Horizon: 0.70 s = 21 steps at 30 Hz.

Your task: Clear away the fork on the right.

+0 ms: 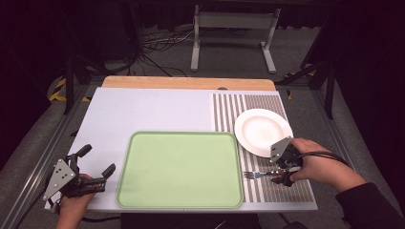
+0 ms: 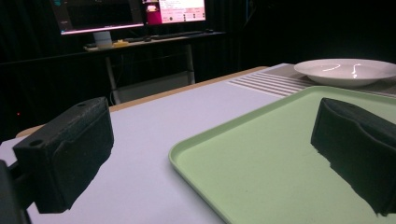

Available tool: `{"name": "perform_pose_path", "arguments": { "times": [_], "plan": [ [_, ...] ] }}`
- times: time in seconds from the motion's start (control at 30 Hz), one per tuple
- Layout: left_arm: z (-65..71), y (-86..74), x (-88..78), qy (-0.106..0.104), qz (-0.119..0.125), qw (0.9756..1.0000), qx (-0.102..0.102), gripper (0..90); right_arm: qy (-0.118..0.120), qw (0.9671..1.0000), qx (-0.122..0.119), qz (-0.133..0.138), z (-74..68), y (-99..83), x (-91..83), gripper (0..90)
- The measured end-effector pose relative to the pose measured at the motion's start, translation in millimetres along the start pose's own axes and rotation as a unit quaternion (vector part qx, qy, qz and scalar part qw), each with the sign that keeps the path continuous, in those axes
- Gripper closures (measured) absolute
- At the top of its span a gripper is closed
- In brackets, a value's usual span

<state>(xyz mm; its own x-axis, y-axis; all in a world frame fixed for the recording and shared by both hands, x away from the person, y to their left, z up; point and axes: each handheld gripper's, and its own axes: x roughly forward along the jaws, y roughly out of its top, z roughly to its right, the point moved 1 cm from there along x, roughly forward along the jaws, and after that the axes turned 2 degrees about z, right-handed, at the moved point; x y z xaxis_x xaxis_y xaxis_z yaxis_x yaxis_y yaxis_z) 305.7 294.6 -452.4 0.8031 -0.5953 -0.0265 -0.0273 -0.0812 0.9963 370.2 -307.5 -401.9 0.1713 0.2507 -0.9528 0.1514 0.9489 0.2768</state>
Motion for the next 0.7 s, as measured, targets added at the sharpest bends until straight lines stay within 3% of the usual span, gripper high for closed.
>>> {"name": "perform_pose_path", "arguments": {
  "times": [0.27, 0.4, 0.5, 0.53, 0.57, 0.7],
  "plan": [
    [0.1, 0.1, -0.2, 0.001, 0.000, 1.0000, 0.001, 0.0, 0.013, 0.9995, -0.003, -0.027, 0.2, -2.7, 3.1, 18.9],
    [0.3, 0.1, -0.1, 0.001, 0.000, 1.0000, 0.001, 0.0, 0.013, 0.9995, -0.005, -0.027, 1.6, -3.0, 4.6, 19.8],
    [0.2, 0.1, 0.0, 0.001, 0.000, 1.0000, 0.002, 0.0, 0.015, 0.9995, -0.004, -0.027, 2.3, -3.1, 5.1, 23.0],
    [0.4, 0.1, 0.0, 0.001, 0.000, 1.0000, 0.001, 0.0, 0.024, 0.9994, -0.005, -0.025, 3.7, -4.4, 6.0, 29.9],
    [0.3, 0.2, -0.2, 0.001, 0.000, 1.0000, 0.002, 0.0, 0.024, 0.9994, -0.005, -0.025, 3.7, -4.4, 6.0, 29.9],
    [0.4, 0.0, 0.0, 0.001, 0.000, 1.0000, 0.001, 0.0, 0.033, 0.9987, -0.020, -0.034, 5.9, -5.6, 8.3, 38.2]
  ]
}}
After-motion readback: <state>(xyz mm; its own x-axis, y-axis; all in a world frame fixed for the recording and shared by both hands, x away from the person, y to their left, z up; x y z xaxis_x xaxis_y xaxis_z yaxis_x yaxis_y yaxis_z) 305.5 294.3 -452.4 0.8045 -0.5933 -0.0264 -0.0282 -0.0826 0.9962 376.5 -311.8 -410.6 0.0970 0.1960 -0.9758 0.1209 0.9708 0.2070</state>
